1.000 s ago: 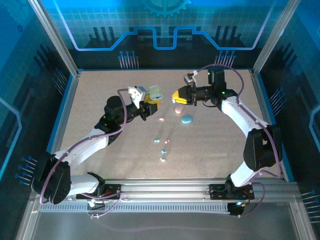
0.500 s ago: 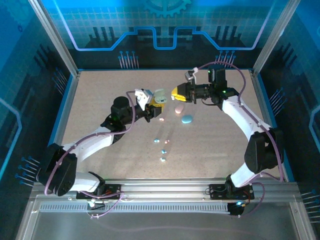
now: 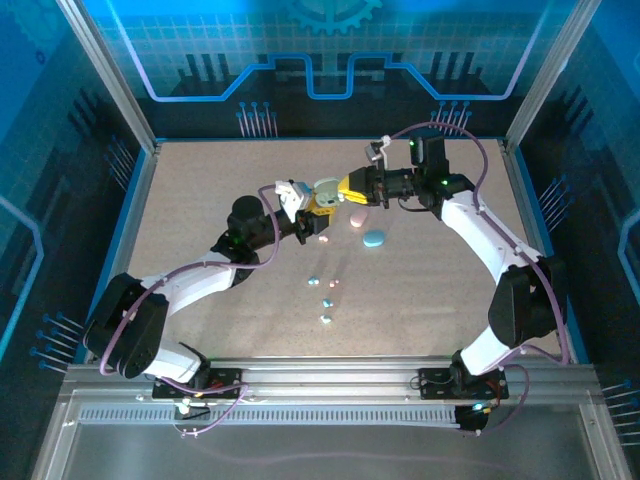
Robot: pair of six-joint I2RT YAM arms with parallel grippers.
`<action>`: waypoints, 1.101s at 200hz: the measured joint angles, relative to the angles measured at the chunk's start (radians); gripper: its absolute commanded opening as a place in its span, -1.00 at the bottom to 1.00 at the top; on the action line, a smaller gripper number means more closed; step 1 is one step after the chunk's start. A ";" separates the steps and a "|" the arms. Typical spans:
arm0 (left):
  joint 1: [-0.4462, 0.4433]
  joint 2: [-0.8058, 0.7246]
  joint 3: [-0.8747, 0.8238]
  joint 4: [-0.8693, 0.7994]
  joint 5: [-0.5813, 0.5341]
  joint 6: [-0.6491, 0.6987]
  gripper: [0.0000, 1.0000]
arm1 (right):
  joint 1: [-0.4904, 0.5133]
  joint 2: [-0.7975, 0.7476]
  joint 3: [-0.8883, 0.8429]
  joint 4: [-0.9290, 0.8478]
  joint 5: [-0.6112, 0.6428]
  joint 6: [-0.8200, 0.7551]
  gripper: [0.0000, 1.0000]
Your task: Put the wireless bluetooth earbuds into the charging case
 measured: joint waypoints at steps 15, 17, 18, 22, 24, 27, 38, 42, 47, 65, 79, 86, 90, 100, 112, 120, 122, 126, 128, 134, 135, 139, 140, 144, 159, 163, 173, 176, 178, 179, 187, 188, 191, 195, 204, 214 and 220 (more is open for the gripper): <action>0.000 0.000 0.000 0.007 0.022 -0.002 -0.38 | 0.002 0.000 0.010 -0.014 0.008 -0.012 -0.58; 0.000 0.000 0.000 0.007 0.023 -0.002 -0.38 | 0.002 0.000 0.010 -0.016 0.008 -0.014 -0.58; 0.000 0.000 0.000 0.007 0.025 -0.002 -0.38 | 0.002 0.000 0.011 -0.018 0.008 -0.016 -0.58; 0.000 0.000 0.000 0.008 0.030 -0.002 -0.37 | 0.002 0.000 0.013 -0.020 0.010 -0.019 -0.58; 0.000 0.000 0.000 0.008 0.031 -0.002 -0.37 | 0.002 0.000 0.014 -0.021 0.010 -0.019 -0.58; 0.000 0.000 0.000 0.008 0.034 -0.002 -0.38 | 0.002 0.000 0.016 -0.024 0.012 -0.023 -0.58; 0.000 0.000 0.000 0.007 0.045 -0.002 -0.37 | 0.002 0.000 0.019 -0.030 0.016 -0.027 -0.58; 0.000 0.000 0.000 0.007 0.048 -0.002 -0.37 | 0.002 0.000 0.019 -0.031 0.016 -0.030 -0.58; 0.000 0.000 0.000 0.007 0.051 -0.002 -0.38 | 0.002 0.000 0.021 -0.033 0.016 -0.031 -0.58; 0.000 0.000 0.000 0.007 0.059 -0.005 -0.38 | 0.005 0.000 0.025 -0.041 0.017 -0.039 -0.58; 0.000 0.000 0.000 0.008 0.064 -0.010 -0.37 | 0.008 0.000 0.030 -0.047 0.017 -0.047 -0.58; 0.000 0.000 0.000 0.008 0.065 -0.010 -0.37 | 0.008 0.000 0.030 -0.049 0.017 -0.049 -0.58; 0.000 0.000 0.000 0.008 0.067 -0.012 -0.38 | 0.008 0.000 0.032 -0.051 0.017 -0.051 -0.58; 0.000 0.000 0.000 0.008 0.067 -0.014 -0.38 | 0.008 0.000 0.035 -0.057 0.019 -0.053 -0.58; 0.000 0.000 0.000 0.008 0.065 -0.021 -0.38 | 0.009 0.000 0.040 -0.064 0.020 -0.057 -0.58; 0.000 0.000 0.000 0.008 0.063 -0.022 -0.38 | 0.011 0.000 0.043 -0.066 0.022 -0.061 -0.58; 0.000 0.000 0.000 0.008 0.063 -0.024 -0.38 | 0.011 0.000 0.043 -0.066 0.023 -0.061 -0.58; 0.000 0.000 0.000 0.008 0.062 -0.025 -0.38 | 0.013 0.000 0.044 -0.066 0.023 -0.061 -0.58; 0.000 0.000 0.000 0.008 0.061 -0.026 -0.38 | 0.013 0.000 0.044 -0.067 0.023 -0.062 -0.58; 0.000 0.000 0.000 0.009 0.059 -0.028 -0.37 | 0.015 0.000 0.045 -0.067 0.023 -0.064 -0.58; 0.000 0.000 0.000 0.009 0.058 -0.028 -0.38 | 0.015 0.000 0.045 -0.067 0.023 -0.064 -0.58; 0.000 0.000 0.000 0.010 0.058 -0.028 -0.38 | 0.017 0.000 0.045 -0.068 0.024 -0.064 -0.58; 0.000 0.000 0.000 0.011 0.057 -0.028 -0.38 | 0.018 0.000 0.045 -0.068 0.024 -0.064 -0.58; 0.000 0.000 0.000 0.012 0.056 -0.028 -0.38 | 0.019 0.000 0.045 -0.068 0.024 -0.065 -0.58; 0.000 0.000 0.000 0.021 0.056 -0.028 -0.37 | 0.021 0.000 0.045 -0.074 0.025 -0.070 -0.58; 0.000 0.000 0.000 0.024 0.056 -0.028 -0.38 | 0.021 0.000 0.045 -0.075 0.026 -0.071 -0.58; 0.000 0.000 0.000 0.031 0.056 -0.029 -0.37 | 0.021 0.000 0.045 -0.079 0.028 -0.072 -0.58; 0.000 0.000 0.000 0.033 0.056 -0.028 -0.37 | 0.021 0.000 0.045 -0.080 0.029 -0.072 -0.58; 0.000 0.000 0.000 0.034 0.056 -0.028 -0.37 | 0.021 0.000 0.045 -0.080 0.031 -0.072 -0.58; 0.000 0.000 0.000 0.035 0.056 -0.028 -0.37 | 0.021 0.000 0.045 -0.081 0.031 -0.072 -0.58; 0.000 0.000 0.000 0.037 0.056 -0.028 -0.38 | 0.021 0.000 0.045 -0.083 0.032 -0.072 -0.58; 0.000 0.000 0.000 0.037 0.056 -0.028 -0.38 | 0.021 0.000 0.045 -0.083 0.032 -0.072 -0.58; 0.000 0.000 0.000 0.037 0.056 -0.028 -0.37 | 0.021 0.000 0.045 -0.083 0.034 -0.072 -0.58; 0.000 0.000 0.000 0.037 0.056 -0.028 -0.38 | 0.021 0.000 0.045 -0.083 0.035 -0.072 -0.58; 0.000 0.000 0.000 0.037 0.056 -0.028 -0.38 | 0.021 0.000 0.045 -0.084 0.036 -0.072 -0.58; 0.000 0.000 0.000 0.037 0.056 -0.028 -0.37 | 0.021 0.000 0.045 -0.085 0.039 -0.072 -0.58; 0.000 0.000 0.000 0.037 0.056 -0.028 -0.37 | 0.021 0.000 0.045 -0.085 0.040 -0.072 -0.58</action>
